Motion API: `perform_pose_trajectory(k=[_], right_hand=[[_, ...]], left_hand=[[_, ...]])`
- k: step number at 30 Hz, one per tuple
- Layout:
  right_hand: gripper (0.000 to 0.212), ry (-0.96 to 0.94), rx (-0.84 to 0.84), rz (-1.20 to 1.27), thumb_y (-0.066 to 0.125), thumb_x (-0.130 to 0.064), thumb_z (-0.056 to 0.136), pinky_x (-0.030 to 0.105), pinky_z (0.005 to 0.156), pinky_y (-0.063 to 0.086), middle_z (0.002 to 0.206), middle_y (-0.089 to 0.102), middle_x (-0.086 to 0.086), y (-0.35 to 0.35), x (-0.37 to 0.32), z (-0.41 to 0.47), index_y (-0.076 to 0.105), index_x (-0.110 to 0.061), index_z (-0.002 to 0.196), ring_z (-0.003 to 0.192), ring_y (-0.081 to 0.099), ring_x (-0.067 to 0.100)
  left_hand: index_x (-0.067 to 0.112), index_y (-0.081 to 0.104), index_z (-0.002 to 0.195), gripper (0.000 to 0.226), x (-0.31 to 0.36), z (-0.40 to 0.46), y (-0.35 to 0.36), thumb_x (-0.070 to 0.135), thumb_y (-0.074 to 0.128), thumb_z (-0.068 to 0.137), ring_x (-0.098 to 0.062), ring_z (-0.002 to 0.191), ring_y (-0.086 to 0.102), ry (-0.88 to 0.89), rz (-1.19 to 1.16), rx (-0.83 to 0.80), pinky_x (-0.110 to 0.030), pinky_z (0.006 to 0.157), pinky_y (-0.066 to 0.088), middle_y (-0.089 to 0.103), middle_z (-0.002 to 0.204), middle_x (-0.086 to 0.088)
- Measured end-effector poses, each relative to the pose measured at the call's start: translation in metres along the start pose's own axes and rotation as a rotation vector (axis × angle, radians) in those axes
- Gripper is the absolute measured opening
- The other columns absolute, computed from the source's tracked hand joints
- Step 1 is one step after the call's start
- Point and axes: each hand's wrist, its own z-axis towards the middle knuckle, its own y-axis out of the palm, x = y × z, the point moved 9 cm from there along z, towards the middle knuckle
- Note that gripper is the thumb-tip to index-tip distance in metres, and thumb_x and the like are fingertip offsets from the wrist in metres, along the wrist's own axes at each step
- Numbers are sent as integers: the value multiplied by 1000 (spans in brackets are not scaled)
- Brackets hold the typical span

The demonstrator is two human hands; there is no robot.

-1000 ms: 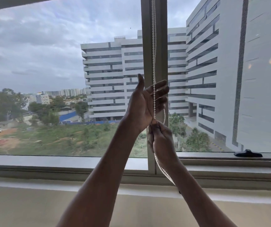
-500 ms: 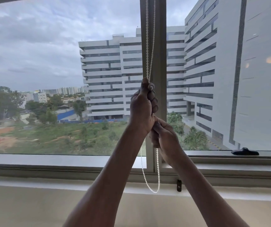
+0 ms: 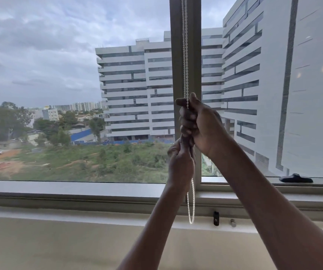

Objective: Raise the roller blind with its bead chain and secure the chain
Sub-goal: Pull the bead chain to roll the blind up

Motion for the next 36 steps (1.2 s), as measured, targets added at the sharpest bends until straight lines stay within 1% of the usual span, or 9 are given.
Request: perform_pose_trajectory(k=[10, 14, 17, 20, 25, 27, 29, 31, 36], right_hand=[[37, -145, 26, -86, 31, -8, 103, 13, 36, 13, 42, 30, -8, -3, -7, 7, 47, -17, 71, 33, 17, 4], [36, -217, 51, -137, 31, -1, 98, 13, 36, 16, 43, 32, -7, -10, -10, 7, 47, -16, 69, 33, 19, 5], [36, -258, 85, -193, 34, -2, 98, 13, 37, 17, 42, 32, -7, -18, -8, 4, 47, -16, 67, 33, 20, 6], [36, -296, 124, -263, 37, -5, 100, 16, 37, 17, 44, 33, -5, -24, 2, -6, 49, -15, 67, 34, 22, 7], [37, -254, 139, -348, 39, -10, 103, 26, 37, 16, 53, 31, 6, -22, 46, -28, 48, -15, 67, 38, 24, 9], [37, -194, 145, -324, 38, -6, 102, 25, 38, 14, 51, 30, 1, -23, 65, -34, 48, -16, 67, 39, 21, 9], [42, -172, 160, -294, 36, -2, 100, 28, 39, 12, 49, 31, -2, -28, 73, -36, 48, -19, 63, 39, 21, 10], [47, -168, 167, -259, 35, -3, 102, 31, 40, 12, 46, 32, -4, -32, 73, -35, 46, -21, 60, 38, 21, 10], [53, -167, 149, -252, 36, -9, 104, 21, 35, 15, 42, 31, -8, -36, 73, -33, 48, -27, 56, 34, 22, 7]], left_hand=[[26, 40, 59, 41, 11, 10, 0, 26, 42, 99, -3, 46, 25, 250, 266, -30, -20, 45, 19, 34, 47, 14], [28, 60, 59, 41, -12, 20, 1, 29, 45, 98, -1, 44, 32, 31, 110, -249, -16, 43, 26, 43, 48, 14], [19, 75, 74, 37, -19, 30, -4, 22, 43, 94, -9, 59, 58, -197, 0, -420, -21, 59, 46, 67, 67, 3], [11, 76, 83, 45, -7, 50, -15, 23, 35, 98, -20, 82, 69, -329, -33, -375, -29, 78, 53, 75, 83, -7], [2, 60, 118, 60, 51, 71, 16, 53, 35, 98, -23, 92, 70, -314, -232, -380, -33, 88, 54, 73, 106, -14], [10, 66, 110, 57, 65, 69, 31, 57, 37, 96, -15, 75, 68, -279, -212, -388, -25, 69, 52, 74, 92, -3], [18, 69, 96, 50, 65, 66, 35, 57, 38, 97, -3, 47, 46, -225, -128, -303, -18, 42, 28, 60, 62, 10], [18, 65, 87, 43, 58, 61, 33, 51, 41, 99, -1, 37, 25, -209, -174, -205, -19, 37, 12, 38, 48, 12], [21, 57, 76, 38, 53, 63, 28, 42, 41, 102, 0, 33, 17, -201, -344, -135, -15, 29, 14, 27, 42, 13]])
